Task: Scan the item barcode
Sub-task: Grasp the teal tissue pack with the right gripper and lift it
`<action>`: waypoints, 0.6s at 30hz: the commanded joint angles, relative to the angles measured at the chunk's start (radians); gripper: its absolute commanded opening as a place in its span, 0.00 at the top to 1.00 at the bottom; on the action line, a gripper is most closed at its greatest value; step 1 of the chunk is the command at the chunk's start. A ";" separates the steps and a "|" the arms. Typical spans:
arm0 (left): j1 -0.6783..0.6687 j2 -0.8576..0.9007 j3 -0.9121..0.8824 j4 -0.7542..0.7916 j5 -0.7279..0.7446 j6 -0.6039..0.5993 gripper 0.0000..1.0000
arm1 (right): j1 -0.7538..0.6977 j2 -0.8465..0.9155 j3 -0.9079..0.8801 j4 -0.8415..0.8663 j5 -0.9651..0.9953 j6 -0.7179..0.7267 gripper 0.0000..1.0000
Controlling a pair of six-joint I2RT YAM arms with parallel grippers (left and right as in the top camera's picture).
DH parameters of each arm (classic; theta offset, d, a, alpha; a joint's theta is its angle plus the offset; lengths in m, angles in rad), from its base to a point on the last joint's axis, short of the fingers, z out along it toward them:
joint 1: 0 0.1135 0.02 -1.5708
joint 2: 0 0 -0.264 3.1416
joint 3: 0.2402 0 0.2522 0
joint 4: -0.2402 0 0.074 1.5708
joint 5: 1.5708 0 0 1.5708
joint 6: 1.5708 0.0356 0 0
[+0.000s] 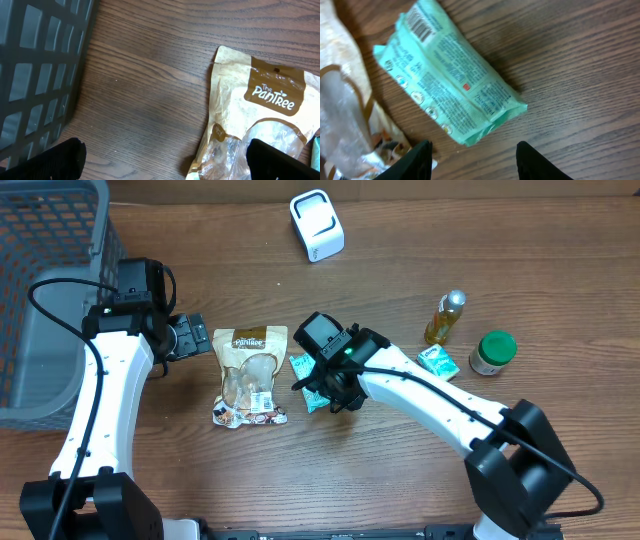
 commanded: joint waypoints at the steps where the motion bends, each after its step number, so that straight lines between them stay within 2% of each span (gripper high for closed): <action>1: 0.000 -0.007 0.014 0.001 -0.013 0.011 0.01 | 0.006 0.041 -0.012 0.020 0.028 0.101 0.49; 14: 0.000 -0.007 0.014 0.000 -0.013 0.011 0.00 | 0.005 0.163 -0.026 0.101 0.056 0.136 0.50; 18: 0.000 -0.007 0.014 0.001 -0.013 0.011 0.00 | 0.001 0.163 -0.026 0.100 0.077 0.080 0.58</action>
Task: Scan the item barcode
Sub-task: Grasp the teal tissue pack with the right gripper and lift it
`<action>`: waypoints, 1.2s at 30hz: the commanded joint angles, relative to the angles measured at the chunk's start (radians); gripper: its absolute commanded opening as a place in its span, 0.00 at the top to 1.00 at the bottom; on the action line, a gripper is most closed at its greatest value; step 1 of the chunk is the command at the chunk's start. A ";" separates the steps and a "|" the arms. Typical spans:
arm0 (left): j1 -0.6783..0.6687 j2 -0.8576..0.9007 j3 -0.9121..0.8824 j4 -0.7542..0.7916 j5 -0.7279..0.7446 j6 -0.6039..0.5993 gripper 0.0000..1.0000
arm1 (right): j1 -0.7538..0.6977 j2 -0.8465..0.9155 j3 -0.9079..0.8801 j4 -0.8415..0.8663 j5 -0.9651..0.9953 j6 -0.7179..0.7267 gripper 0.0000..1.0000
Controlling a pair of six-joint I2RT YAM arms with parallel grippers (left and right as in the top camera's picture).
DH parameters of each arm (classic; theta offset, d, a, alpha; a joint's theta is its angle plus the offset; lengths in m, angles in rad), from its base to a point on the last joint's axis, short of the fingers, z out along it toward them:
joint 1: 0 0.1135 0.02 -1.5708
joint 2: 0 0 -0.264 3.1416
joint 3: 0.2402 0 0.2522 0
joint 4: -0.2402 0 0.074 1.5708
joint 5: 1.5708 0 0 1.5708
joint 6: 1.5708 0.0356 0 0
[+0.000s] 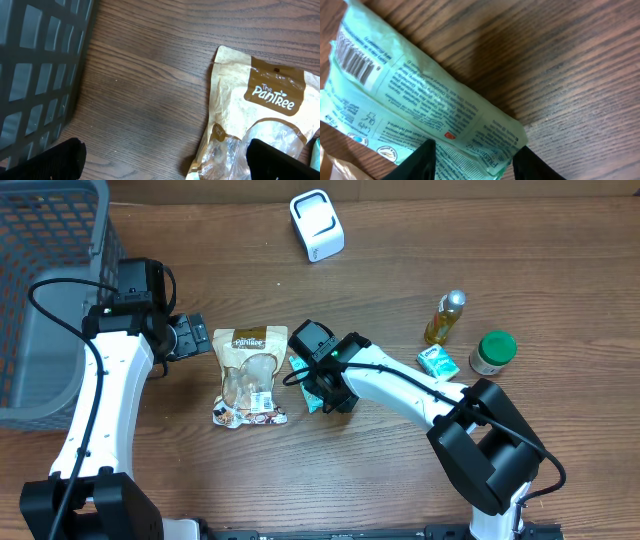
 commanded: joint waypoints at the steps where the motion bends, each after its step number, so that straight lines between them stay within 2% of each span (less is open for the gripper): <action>1: 0.000 -0.007 0.014 0.001 -0.013 0.011 0.00 | 0.000 0.035 -0.007 -0.003 0.053 -0.043 0.58; 13: 0.000 -0.007 0.014 0.001 -0.013 0.011 0.01 | -0.077 0.035 -0.006 -0.067 0.087 -0.043 0.57; 18: 0.000 -0.007 0.014 0.000 -0.013 0.011 0.00 | -0.100 0.034 0.021 -0.076 0.083 -0.146 0.57; 24: 0.000 -0.007 0.014 0.001 -0.013 0.011 0.01 | -0.144 0.032 0.132 -0.208 0.081 -0.155 0.52; 26: 0.000 -0.007 0.014 0.001 -0.013 0.011 0.01 | -0.151 0.032 0.139 -0.225 0.056 -0.155 0.43; 27: 0.000 -0.007 0.014 0.000 -0.013 0.011 0.00 | -0.153 0.032 0.139 -0.231 0.031 -0.155 0.33; 30: 0.000 -0.007 0.014 0.001 -0.013 0.011 0.01 | -0.154 0.032 0.138 -0.248 -0.018 -0.155 0.18; 34: 0.000 -0.007 0.014 0.001 -0.013 0.011 0.00 | -0.152 0.032 0.138 -0.251 -0.040 -0.155 0.10; 36: 0.000 -0.007 0.014 0.001 -0.013 0.011 0.00 | -0.149 0.032 0.137 -0.250 -0.042 -0.154 0.09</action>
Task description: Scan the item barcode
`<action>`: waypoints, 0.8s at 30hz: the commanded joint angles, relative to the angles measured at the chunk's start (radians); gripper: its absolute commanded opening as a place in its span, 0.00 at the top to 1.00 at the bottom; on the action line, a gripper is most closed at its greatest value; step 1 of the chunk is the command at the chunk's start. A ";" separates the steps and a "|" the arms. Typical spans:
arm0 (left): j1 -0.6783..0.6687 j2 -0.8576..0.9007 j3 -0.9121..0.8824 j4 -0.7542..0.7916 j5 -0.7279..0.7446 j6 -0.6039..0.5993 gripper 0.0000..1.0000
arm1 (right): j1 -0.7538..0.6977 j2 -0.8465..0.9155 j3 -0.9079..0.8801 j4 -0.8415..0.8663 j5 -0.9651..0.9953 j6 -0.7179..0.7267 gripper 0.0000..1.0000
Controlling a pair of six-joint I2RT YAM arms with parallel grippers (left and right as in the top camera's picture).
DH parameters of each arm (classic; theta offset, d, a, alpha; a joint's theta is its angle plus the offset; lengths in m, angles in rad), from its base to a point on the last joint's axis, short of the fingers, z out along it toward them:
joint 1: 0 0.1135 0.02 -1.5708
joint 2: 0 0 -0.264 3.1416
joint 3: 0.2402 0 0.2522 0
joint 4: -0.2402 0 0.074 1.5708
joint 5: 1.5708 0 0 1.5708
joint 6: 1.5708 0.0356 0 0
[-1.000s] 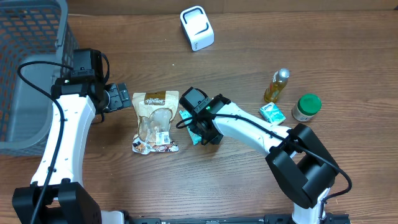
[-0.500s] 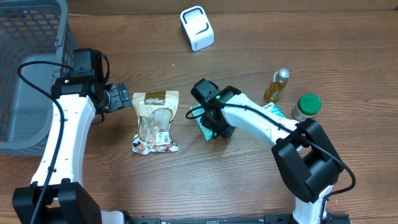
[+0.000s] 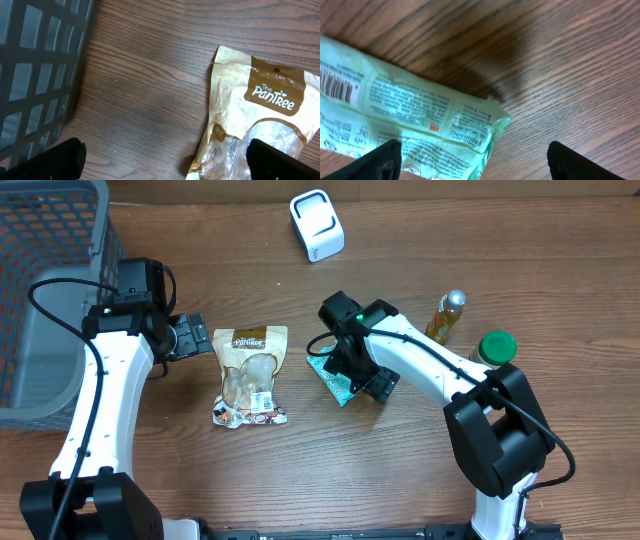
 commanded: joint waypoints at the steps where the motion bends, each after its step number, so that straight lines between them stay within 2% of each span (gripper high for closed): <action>1: 0.000 -0.007 0.014 0.000 -0.013 0.011 0.01 | 0.005 0.008 0.022 0.002 -0.024 -0.001 0.08; 16: 0.000 -0.007 0.014 0.001 -0.013 0.011 0.01 | 0.034 0.008 0.018 0.002 -0.034 0.019 0.05; 24: 0.000 -0.007 0.014 0.001 -0.013 0.011 0.01 | 0.067 0.008 -0.051 0.036 -0.046 0.162 0.06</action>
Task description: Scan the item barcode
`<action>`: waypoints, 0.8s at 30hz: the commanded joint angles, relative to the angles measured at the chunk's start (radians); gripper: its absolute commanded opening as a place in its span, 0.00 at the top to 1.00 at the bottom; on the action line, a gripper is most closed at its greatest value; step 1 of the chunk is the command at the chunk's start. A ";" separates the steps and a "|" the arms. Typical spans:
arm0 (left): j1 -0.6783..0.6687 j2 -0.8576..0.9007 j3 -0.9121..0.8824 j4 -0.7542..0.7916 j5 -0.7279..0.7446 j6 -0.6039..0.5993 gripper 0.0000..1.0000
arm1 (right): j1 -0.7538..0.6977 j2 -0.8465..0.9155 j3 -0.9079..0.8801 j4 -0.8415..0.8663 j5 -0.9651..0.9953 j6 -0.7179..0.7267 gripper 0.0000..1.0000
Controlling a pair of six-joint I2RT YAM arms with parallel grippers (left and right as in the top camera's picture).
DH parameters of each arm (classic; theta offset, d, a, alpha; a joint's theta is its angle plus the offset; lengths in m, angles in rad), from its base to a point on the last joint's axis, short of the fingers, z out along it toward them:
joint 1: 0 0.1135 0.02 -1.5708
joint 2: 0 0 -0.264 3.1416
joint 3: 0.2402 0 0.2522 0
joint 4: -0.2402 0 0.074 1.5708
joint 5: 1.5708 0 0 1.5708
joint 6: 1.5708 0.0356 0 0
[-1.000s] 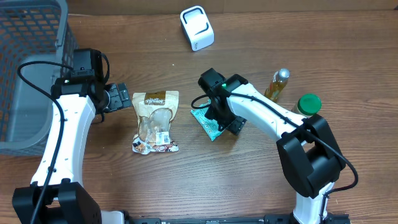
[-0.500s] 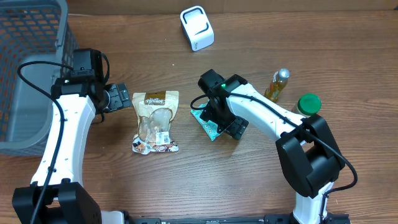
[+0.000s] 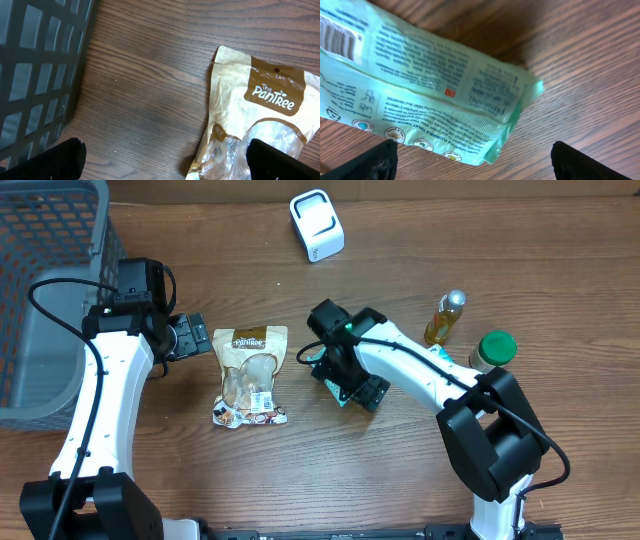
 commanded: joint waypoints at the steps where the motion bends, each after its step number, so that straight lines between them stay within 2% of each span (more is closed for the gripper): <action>1: 0.000 -0.007 0.014 0.001 -0.013 0.011 0.01 | 0.012 0.005 -0.049 0.018 -0.002 0.112 0.06; 5: 0.000 -0.007 0.014 0.001 -0.013 0.011 0.00 | 0.012 0.005 -0.091 0.063 -0.002 0.170 0.07; 10: 0.000 -0.007 0.014 0.001 -0.013 0.011 0.00 | 0.012 0.005 -0.101 0.061 0.047 0.171 0.10; 12: 0.000 -0.007 0.014 0.001 -0.013 0.011 0.00 | 0.012 0.005 -0.101 0.055 0.063 0.122 0.10; 18: 0.000 -0.007 0.014 0.001 -0.013 0.011 0.01 | 0.002 0.005 -0.087 0.062 0.062 -0.188 0.17; 24: 0.000 -0.007 0.014 0.001 -0.013 0.011 0.00 | -0.045 0.005 -0.080 0.057 0.061 -0.343 0.27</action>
